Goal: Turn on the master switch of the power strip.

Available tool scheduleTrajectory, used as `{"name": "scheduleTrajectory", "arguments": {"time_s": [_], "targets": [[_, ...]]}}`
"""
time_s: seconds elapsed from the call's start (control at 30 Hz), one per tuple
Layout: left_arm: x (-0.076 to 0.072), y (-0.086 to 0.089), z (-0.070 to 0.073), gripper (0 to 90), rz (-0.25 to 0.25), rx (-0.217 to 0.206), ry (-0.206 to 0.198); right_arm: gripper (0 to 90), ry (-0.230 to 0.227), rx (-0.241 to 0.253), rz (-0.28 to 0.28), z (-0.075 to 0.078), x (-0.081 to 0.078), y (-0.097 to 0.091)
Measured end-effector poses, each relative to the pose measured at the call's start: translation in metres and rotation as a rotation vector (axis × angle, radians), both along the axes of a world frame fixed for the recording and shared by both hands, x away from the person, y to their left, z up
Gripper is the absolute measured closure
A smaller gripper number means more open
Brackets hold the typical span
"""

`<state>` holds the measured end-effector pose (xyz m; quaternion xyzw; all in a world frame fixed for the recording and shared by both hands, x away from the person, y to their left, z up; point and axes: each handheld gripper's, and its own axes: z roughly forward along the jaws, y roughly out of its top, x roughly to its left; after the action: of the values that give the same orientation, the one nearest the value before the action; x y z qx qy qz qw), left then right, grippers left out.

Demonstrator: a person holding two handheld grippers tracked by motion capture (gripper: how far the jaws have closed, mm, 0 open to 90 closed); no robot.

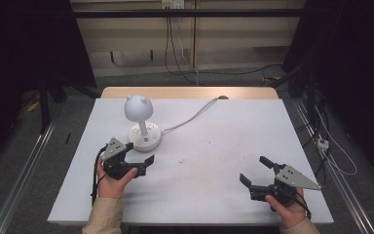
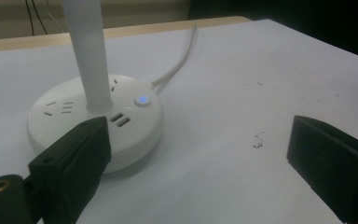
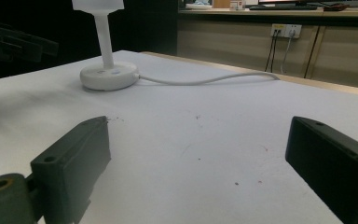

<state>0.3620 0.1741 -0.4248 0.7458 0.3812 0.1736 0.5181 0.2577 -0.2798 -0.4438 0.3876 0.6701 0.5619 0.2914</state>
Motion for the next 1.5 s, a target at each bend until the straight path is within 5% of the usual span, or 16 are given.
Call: {"name": "scheduleTrajectory", "arguments": {"time_s": [0.57, 1.5], "targets": [[-0.009, 0.028, -0.003, 6.0, 0.026, -0.008, -0.001, 6.0, -0.001, -0.005, 0.006, 0.0, 0.0, 0.002], [-0.017, 0.05, -0.011, 6.0, 0.039, 0.013, 0.016, 6.0, 0.003, -0.003, 0.006, 0.0, 0.001, 0.002]]}}
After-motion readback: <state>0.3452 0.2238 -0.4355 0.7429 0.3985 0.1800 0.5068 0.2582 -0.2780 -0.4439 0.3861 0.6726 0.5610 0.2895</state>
